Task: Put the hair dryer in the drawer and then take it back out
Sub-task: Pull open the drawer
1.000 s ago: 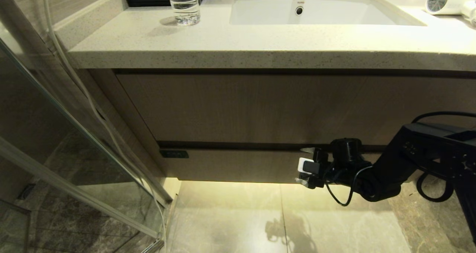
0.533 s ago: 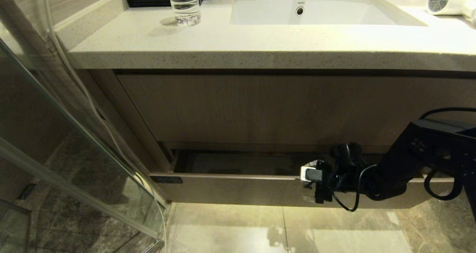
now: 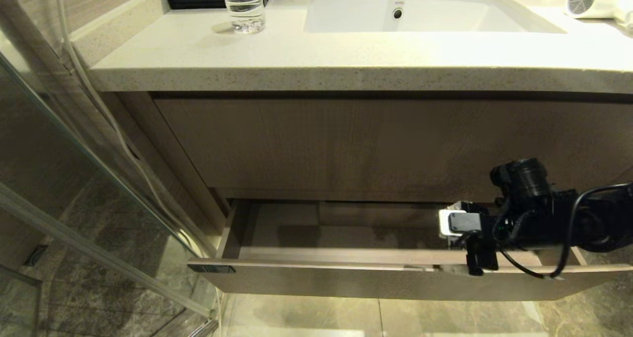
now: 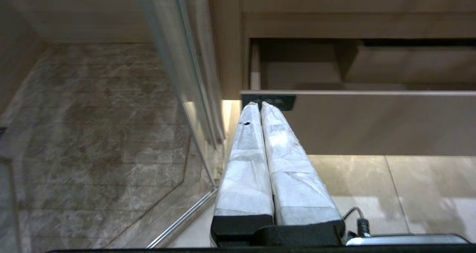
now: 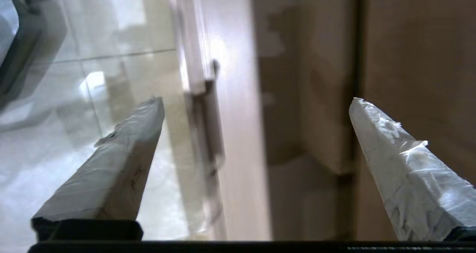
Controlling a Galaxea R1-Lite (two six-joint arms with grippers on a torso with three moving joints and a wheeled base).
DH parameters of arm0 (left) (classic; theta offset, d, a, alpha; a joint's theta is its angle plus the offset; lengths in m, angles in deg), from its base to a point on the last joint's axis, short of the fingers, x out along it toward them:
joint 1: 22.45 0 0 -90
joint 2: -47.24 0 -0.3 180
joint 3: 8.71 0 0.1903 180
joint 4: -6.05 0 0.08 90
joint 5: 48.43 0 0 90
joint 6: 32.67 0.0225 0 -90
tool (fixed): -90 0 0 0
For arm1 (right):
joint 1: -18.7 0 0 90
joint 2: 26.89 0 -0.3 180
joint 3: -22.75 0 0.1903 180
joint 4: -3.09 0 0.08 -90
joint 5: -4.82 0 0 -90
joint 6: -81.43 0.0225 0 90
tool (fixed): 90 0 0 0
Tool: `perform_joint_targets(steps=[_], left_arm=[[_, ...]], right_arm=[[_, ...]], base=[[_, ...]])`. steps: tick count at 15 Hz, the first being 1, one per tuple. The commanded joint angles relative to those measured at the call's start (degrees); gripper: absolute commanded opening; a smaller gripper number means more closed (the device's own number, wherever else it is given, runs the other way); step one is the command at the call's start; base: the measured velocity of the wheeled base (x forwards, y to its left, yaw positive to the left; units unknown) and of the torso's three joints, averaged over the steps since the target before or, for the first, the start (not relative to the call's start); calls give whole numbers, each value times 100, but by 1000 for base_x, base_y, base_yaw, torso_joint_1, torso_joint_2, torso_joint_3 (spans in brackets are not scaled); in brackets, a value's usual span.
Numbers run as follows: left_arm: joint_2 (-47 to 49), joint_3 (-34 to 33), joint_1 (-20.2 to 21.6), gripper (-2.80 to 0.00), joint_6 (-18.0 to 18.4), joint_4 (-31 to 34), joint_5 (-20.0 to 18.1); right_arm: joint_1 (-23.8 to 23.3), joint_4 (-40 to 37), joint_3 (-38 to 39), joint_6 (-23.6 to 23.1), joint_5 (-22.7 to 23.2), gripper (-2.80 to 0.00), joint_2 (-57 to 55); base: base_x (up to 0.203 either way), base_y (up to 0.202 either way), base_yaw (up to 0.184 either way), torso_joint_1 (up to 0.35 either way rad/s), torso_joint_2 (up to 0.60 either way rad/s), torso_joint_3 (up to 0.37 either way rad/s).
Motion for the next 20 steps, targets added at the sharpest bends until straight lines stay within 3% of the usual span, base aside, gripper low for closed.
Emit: perform_joint_targets(steps=[1, 4, 5, 8, 13, 16, 20], left_arm=[[0, 0, 0, -280, -1, 0, 0], [0, 0, 0, -280, -1, 0, 0], [0, 0, 0, -280, -1, 0, 0], [0, 0, 0, -280, -1, 0, 0], [0, 0, 0, -280, -1, 0, 0], [0, 0, 0, -280, -1, 0, 0], [0, 0, 0, -280, -1, 0, 0]], right_arm=[[-40, -1082, 255, -144, -33, 0, 2178], [-61, -2433, 373, -199, -227, 0, 3959], [-65, -2738, 390, -187, -273, -280, 4405], [-98, -3538, 425, -7, -361, -280, 5335], [-317, -3705, 323, 207, -379, -280, 6223], [-1028, -3704, -184, 464, -400, -280, 6350], [-2240, -3666, -1768, 722, -430, -280, 5435]], base=[[0, 0, 0, 0, 0, 0], [0, 0, 0, 0, 0, 0], [0, 0, 0, 0, 0, 0], [0, 0, 0, 0, 0, 0], [0, 0, 0, 0, 0, 0], [0, 0, 0, 0, 0, 0], [0, 0, 0, 0, 0, 0]])
